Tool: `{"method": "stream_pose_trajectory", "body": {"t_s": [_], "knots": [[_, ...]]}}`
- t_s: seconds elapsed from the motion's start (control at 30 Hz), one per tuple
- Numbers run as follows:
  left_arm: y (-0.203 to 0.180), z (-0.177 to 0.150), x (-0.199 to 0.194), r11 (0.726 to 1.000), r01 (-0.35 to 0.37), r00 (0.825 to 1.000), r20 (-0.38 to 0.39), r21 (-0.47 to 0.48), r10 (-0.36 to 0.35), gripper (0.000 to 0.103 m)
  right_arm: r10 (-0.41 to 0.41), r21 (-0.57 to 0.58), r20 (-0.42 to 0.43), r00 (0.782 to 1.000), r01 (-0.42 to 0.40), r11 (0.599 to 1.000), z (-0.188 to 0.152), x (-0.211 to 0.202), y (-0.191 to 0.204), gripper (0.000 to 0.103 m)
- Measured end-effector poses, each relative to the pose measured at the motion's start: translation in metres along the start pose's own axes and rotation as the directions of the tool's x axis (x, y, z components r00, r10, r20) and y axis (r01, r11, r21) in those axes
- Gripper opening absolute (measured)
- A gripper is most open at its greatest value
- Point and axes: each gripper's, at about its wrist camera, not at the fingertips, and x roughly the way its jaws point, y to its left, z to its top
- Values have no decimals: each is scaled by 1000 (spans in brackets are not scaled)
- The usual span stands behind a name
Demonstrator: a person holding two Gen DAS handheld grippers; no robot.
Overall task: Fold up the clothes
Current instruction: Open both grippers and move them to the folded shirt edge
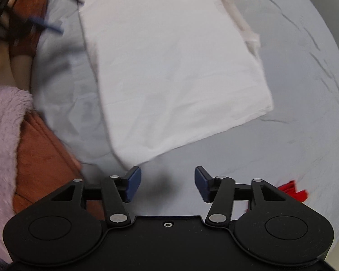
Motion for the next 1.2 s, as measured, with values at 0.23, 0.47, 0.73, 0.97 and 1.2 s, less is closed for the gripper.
{"method": "stream_pose_trajectory", "body": {"t_s": [0.23, 0.47, 0.73, 0.97, 1.2], "knots": [[-9, 54, 36, 967, -22, 1000, 3, -256, 24, 41, -18, 48, 10, 1000, 17, 999, 0, 20, -45, 55], [-25, 82, 66, 955, -12, 999, -39, -296, 0, 41, 2, 36, 82, 997, -5, 999, -3, 31, -62, 67], [-32, 97, 96, 959, 14, 997, -68, -282, -35, 41, 2, 96, 110, 994, -12, 995, 6, 56, -93, 67], [-32, 108, 112, 960, 29, 997, -65, -278, -49, 41, 42, 48, 115, 992, -48, 998, 21, 81, -109, 67], [-32, 116, 130, 958, 47, 995, -73, -282, -71, 41, -35, -248, 75, 997, 53, 967, 29, 96, -115, 67]]}}
